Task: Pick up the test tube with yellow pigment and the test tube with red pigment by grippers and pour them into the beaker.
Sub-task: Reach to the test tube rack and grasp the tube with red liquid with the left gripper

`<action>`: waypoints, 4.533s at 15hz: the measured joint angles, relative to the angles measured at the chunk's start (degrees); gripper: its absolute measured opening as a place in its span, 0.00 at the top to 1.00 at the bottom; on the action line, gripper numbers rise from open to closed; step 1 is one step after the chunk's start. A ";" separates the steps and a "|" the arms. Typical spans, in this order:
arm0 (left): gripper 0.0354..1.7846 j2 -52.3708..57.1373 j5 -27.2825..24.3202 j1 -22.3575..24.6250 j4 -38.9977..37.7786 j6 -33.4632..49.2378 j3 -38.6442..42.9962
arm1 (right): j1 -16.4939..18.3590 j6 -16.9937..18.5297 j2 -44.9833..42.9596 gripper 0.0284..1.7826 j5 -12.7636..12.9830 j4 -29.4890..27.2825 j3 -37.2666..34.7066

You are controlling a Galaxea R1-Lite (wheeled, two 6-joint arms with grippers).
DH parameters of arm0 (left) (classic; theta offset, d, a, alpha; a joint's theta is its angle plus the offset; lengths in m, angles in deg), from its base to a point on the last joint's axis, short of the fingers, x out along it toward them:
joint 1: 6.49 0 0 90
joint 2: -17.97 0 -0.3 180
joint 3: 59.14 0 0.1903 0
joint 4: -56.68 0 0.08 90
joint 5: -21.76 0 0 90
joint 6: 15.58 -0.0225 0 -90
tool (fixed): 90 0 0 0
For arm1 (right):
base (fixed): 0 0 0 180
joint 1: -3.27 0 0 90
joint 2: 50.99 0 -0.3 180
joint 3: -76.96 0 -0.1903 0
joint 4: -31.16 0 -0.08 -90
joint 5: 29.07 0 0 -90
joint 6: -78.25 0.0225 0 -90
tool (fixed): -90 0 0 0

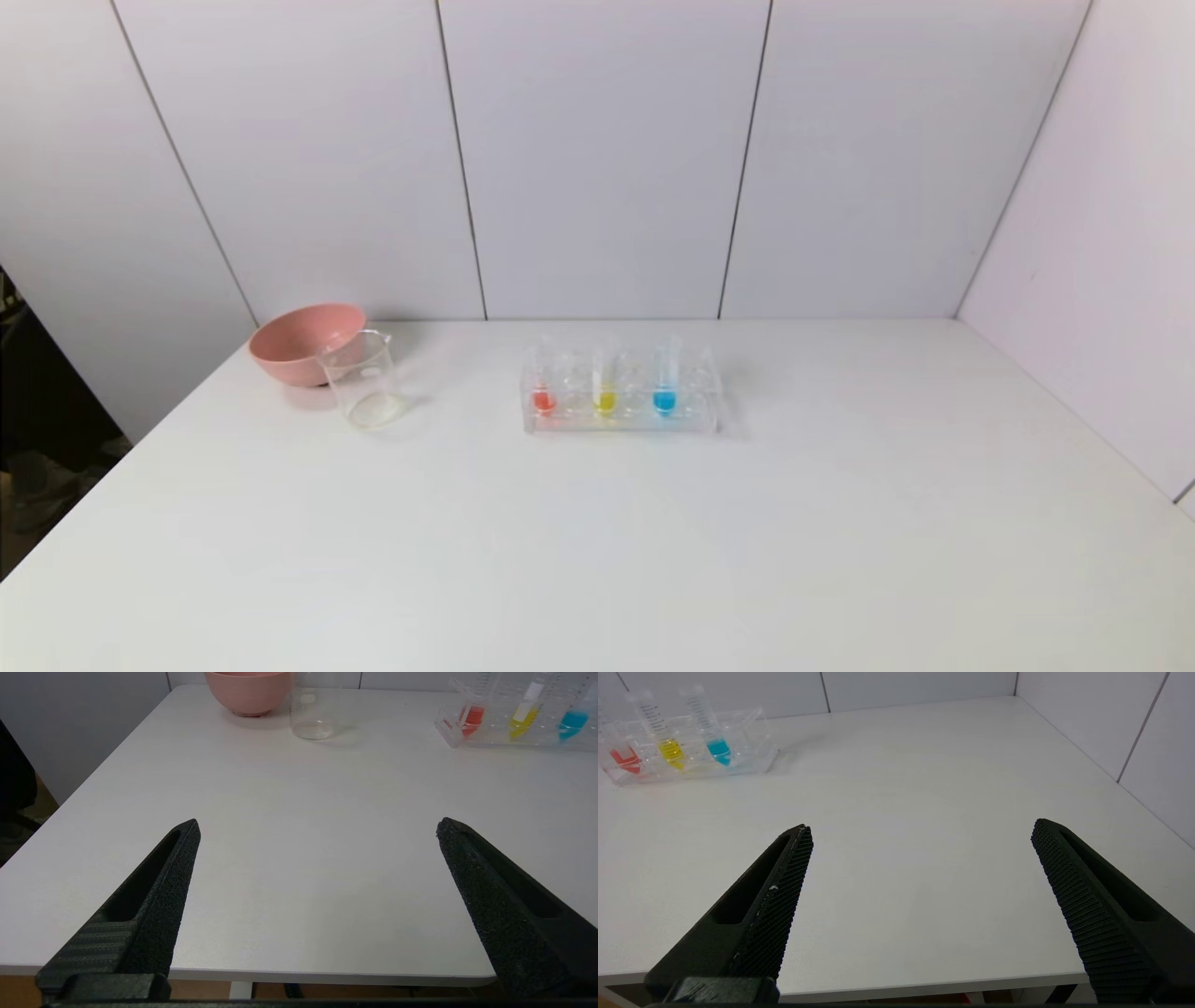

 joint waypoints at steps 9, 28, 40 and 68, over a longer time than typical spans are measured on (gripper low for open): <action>0.01 0.00 -0.11 0.00 0.15 -0.55 0.00 | 0.00 0.00 0.00 0.04 0.02 0.00 0.00; 0.01 -23.21 -7.36 -0.38 -1.54 0.80 -18.65 | 0.00 0.02 0.00 0.04 0.02 0.00 0.00; 0.01 -71.83 -9.69 -18.02 -23.92 -2.45 -30.28 | 0.00 0.02 0.00 0.04 0.02 0.02 0.00; 0.13 -126.90 31.12 -36.97 -71.58 -0.13 -52.07 | 0.00 0.02 0.00 0.04 0.00 0.02 0.00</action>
